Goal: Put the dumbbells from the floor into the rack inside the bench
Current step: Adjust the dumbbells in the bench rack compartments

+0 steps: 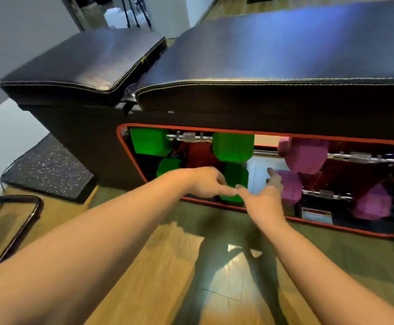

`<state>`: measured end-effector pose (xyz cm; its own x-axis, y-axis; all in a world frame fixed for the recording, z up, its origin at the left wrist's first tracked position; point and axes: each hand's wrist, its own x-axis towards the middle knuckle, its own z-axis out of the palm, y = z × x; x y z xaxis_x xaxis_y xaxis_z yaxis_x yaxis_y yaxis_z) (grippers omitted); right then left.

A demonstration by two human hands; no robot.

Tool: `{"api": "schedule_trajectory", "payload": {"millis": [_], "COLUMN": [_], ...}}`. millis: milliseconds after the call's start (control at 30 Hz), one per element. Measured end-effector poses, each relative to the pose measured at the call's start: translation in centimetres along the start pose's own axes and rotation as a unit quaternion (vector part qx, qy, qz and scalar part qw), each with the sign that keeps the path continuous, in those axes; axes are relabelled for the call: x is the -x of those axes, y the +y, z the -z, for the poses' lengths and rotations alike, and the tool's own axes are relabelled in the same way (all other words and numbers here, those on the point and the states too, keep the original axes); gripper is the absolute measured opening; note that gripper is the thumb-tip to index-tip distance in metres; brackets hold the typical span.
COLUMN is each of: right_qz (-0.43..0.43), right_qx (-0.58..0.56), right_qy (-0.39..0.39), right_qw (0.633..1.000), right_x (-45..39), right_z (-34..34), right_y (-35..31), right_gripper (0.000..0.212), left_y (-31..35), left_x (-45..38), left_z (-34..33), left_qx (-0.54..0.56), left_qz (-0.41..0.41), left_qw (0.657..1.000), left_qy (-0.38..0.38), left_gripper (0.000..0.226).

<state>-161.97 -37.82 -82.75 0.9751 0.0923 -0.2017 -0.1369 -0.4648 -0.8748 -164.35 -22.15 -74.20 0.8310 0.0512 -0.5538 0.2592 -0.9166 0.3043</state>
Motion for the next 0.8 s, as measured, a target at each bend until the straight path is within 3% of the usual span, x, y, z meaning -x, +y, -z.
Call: {"api": "schedule_trajectory", "payload": {"millis": [100,200,267,300,400,467,600,800], "right_qz": [0.128,0.183,0.164,0.144,0.067,0.054,0.063,0.077], "right_qx": [0.043,0.138,0.189,0.202,0.246,0.24,0.251,0.244], "right_qy": [0.067,0.11,0.134,0.135,0.121,0.136,0.16,0.167], "right_qw": [0.989,0.967,0.959,0.959,0.959,0.96,0.953,0.952], "right_x": [1.5,2.0,1.9,1.5,1.2,0.8,-0.8,-1.5], "right_z": [-0.7,-1.7,-3.0,-3.8,-5.5,-6.0,-5.6,-5.8], "right_y": [-3.3,-6.3,-8.0,-8.5,-9.6,-10.0,-10.2,-9.7], "right_gripper": [0.101,0.107,0.109,0.11,0.121,0.109,0.101,0.096], "left_y": [-4.4,-8.0,-9.2,-9.4,-9.9,-10.4,-9.5,-9.3], "left_x": [3.3,5.5,6.1,5.9,4.2,2.7,0.9,-0.7], "left_z": [1.5,1.4,0.6,0.2,-0.2,0.2,-0.3,-2.0], "left_qx": [0.118,0.22,0.227,0.209,0.175,0.198,0.189,0.167], "left_qz": [0.068,0.166,0.188,0.191,0.193,0.198,0.218,0.234], "left_qw": [0.973,0.873,0.801,0.782,0.789,0.796,0.769,0.766], "left_qy": [0.185,0.403,0.522,0.555,0.556,0.537,0.571,0.575], "left_gripper": [0.045,0.041,0.048,0.058,0.101,0.116,0.119,0.124]}}
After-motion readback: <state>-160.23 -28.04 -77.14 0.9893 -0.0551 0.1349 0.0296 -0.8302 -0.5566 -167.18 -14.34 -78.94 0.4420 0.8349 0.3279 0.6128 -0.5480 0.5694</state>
